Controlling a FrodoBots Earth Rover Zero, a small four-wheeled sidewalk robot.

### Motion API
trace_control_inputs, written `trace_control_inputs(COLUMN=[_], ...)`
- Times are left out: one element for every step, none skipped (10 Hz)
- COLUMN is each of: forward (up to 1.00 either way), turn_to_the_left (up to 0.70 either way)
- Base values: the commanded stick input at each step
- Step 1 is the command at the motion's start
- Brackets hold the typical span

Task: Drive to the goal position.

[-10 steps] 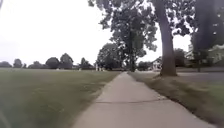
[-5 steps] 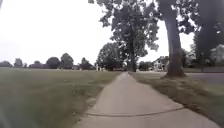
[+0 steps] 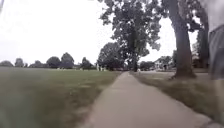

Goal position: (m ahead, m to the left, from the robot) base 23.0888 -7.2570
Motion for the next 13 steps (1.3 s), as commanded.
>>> trace_control_inputs(forward=[1.00,1.00,1.00,0.53,0.00,0.00,0.00,0.00,0.00,0.00,0.00,0.00,0.00], turn_to_the_left=[0.00,0.00,0.00,0.00,0.00,0.00,0.00,0.00,0.00,0.00,0.00,0.00,0.00])
